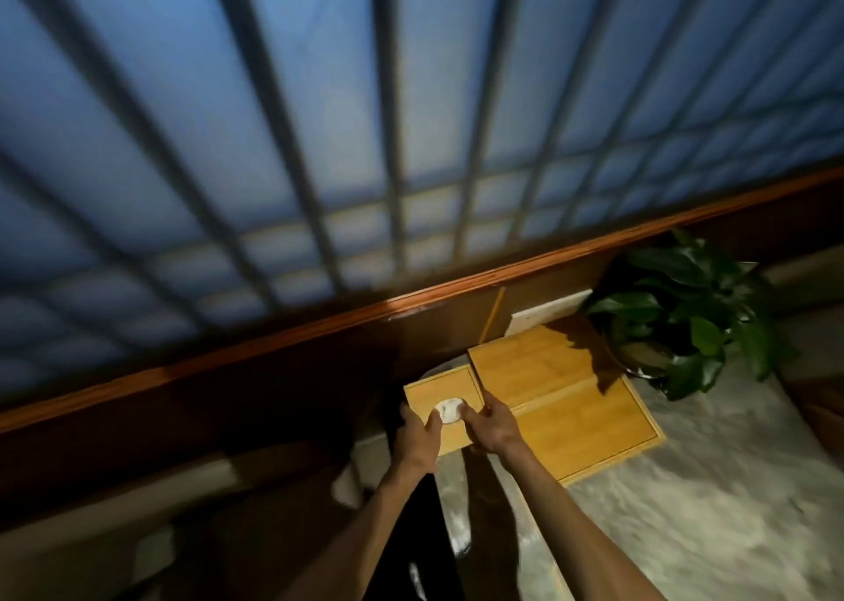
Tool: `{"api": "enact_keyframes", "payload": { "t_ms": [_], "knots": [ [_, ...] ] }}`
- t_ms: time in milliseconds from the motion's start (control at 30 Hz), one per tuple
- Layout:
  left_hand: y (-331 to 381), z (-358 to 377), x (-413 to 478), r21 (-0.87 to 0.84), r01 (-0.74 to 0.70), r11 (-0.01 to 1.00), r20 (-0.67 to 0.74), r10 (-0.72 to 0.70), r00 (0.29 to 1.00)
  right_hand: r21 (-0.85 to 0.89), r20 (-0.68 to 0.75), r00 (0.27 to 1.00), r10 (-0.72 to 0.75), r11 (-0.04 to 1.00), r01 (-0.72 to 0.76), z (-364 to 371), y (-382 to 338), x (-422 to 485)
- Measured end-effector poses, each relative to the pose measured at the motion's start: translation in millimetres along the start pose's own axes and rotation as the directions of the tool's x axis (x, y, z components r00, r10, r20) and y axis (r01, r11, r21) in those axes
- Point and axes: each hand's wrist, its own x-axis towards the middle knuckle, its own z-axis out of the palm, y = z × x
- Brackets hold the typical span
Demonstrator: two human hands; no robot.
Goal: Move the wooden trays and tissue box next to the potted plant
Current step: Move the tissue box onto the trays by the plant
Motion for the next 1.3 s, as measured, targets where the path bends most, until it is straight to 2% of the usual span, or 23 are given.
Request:
{"api": "enact_keyframes", "payload": {
  "t_ms": [67,200,333,400,467,500,567,633,700,767,800,1067,1300],
  "knots": [
    [-1.1,1.8,15.1,0.019,0.019,1.0,0.013,-0.019,1.0,-0.021,0.008,0.999,0.032,0.999,-0.031,4.1,-2.4,14.2],
    [-6.3,12.3,26.3,0.047,0.062,0.997,0.007,-0.063,0.998,-0.102,0.037,0.999,0.009,0.995,-0.005,5.2,2.5,30.2],
    [-5.8,15.9,30.7,0.105,0.064,0.992,-0.01,-0.063,0.998,-0.092,0.041,0.999,-0.015,0.996,0.018,4.7,5.9,35.3],
    [-4.9,11.7,27.9,0.05,0.052,0.997,0.027,-0.054,0.998,-0.051,0.075,0.997,0.006,0.999,-0.002,1.5,1.5,30.8],
    [-8.7,5.1,20.0,0.02,-0.011,1.0,0.058,0.01,0.998,-0.046,0.084,0.996,0.008,0.999,-0.005,-0.1,-2.0,20.2],
    [-11.8,0.7,15.1,0.071,-0.066,0.995,0.048,0.063,0.997,-0.112,0.023,0.999,-0.025,0.993,0.027,1.6,0.5,13.1],
    [-21.5,-8.5,7.1,0.261,-0.199,0.945,-0.001,0.206,0.978,-0.356,-0.111,0.978,-0.176,0.926,0.126,10.8,10.3,-6.9],
    [-32.9,-14.7,2.7,0.435,-0.341,0.833,-0.005,0.381,0.924,-0.513,-0.078,0.956,-0.281,0.834,0.204,21.3,20.9,-24.9],
    [-41.0,-15.5,-4.1,0.566,-0.405,0.718,0.077,0.443,0.893,-0.628,0.016,0.953,-0.303,0.738,0.245,24.8,32.4,-32.1],
    [-46.5,-15.0,-7.0,0.648,-0.422,0.634,0.155,0.433,0.888,-0.72,0.04,0.951,-0.308,0.65,0.241,22.8,37.1,-31.3],
    [-48.2,-14.7,-6.7,0.66,-0.418,0.624,0.164,0.423,0.891,-0.744,0.04,0.95,-0.309,0.626,0.235,21.2,36.3,-30.5],
    [-18.0,-14.4,16.5,0.673,-0.426,0.604,0.174,0.43,0.886,-0.718,0.066,0.962,-0.267,0.657,0.231,2.5,12.7,1.5],
    [-2.9,-17.0,33.0,0.703,-0.396,0.591,0.185,0.385,0.904,-0.745,0.075,0.975,-0.21,0.638,0.194,4.7,4.8,7.0]
  ]
}}
